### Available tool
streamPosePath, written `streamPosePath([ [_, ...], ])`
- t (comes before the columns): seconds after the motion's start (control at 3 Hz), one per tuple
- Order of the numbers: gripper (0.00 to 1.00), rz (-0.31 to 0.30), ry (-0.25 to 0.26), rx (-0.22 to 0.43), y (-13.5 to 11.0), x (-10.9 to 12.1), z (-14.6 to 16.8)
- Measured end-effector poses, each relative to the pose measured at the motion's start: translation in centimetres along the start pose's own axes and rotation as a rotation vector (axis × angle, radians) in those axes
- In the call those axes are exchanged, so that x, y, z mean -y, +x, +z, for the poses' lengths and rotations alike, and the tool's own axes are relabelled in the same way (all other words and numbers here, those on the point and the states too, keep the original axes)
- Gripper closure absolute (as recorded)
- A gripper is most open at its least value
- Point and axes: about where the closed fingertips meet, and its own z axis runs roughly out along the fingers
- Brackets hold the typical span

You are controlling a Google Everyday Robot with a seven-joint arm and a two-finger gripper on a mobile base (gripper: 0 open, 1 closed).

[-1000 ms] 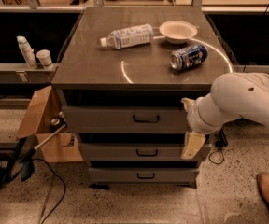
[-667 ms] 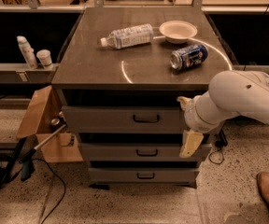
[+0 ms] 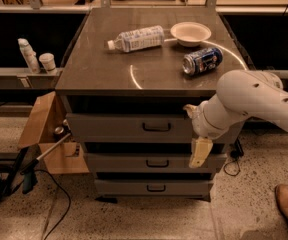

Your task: Open top drawer

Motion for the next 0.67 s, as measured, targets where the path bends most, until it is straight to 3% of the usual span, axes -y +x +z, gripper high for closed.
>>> streamPosePath([
  [0.33, 0.0, 0.01, -0.047, -0.01, 0.22, -0.14, 1.11],
  [0.67, 0.0, 0.01, -0.048, -0.01, 0.2, -0.17, 1.13],
])
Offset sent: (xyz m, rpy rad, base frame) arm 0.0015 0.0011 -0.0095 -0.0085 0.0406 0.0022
